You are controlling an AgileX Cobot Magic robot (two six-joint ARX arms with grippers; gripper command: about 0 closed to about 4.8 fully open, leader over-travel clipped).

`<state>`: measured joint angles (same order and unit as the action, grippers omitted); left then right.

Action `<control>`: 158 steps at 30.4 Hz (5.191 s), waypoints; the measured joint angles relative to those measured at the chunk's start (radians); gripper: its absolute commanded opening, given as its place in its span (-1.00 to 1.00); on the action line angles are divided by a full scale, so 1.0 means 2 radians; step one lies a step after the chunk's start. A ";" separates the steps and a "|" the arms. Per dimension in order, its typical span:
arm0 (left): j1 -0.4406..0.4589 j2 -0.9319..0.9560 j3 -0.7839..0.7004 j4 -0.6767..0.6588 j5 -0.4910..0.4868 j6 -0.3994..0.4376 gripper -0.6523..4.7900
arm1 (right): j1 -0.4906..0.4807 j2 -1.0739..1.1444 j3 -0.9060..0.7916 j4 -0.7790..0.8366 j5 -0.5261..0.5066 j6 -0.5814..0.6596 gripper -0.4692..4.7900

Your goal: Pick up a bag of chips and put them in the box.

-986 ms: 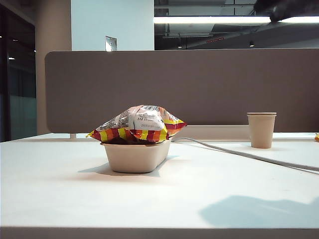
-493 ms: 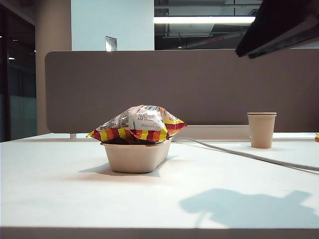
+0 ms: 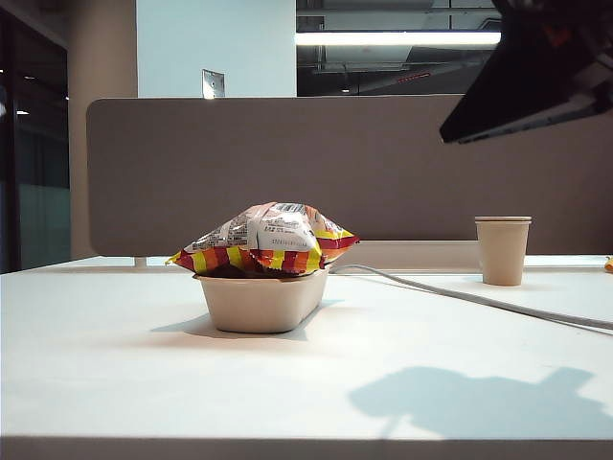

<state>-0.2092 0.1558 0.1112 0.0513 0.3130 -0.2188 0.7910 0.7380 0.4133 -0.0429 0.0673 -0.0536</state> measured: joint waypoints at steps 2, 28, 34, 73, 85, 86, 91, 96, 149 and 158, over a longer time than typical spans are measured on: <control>0.000 0.000 -0.005 0.000 0.003 0.000 -0.57 | 0.000 0.000 -0.003 0.000 -0.002 0.000 -0.64; 0.000 0.000 -0.044 0.002 0.013 -0.004 -0.57 | 0.000 0.000 -0.064 -0.031 -0.007 0.024 -0.82; 0.000 0.000 -0.047 0.003 0.013 -0.005 -0.57 | 0.000 0.000 -0.104 0.046 -0.007 0.045 -0.82; 0.000 -0.001 -0.052 -0.008 0.013 0.000 -0.57 | 0.000 -0.318 -0.204 -0.045 0.084 0.047 -0.82; 0.000 -0.001 -0.052 -0.036 -0.002 0.072 -0.78 | 0.000 -0.253 -0.204 -0.045 0.084 0.013 -0.82; 0.000 -0.001 -0.052 -0.039 -0.004 0.079 -0.78 | 0.000 -0.245 -0.204 -0.045 0.084 0.013 -0.82; 0.000 -0.001 -0.052 -0.043 -0.009 0.113 -0.78 | 0.000 -0.222 -0.204 -0.035 0.084 0.013 -0.82; 0.000 -0.001 -0.052 -0.053 -0.009 0.115 -0.78 | 0.000 -0.221 -0.204 -0.031 0.083 0.013 -0.82; 0.073 -0.045 -0.052 -0.058 -0.011 0.115 -0.78 | -0.212 -0.328 -0.204 -0.022 0.082 0.015 -0.82; 0.077 -0.078 -0.052 -0.057 -0.011 0.115 -0.78 | -0.285 -0.358 -0.204 -0.022 0.082 0.015 -0.82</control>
<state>-0.0544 -0.0002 0.0074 -0.0631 0.2913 0.0113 0.2211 0.0227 0.0048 -0.0875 0.2317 -0.0227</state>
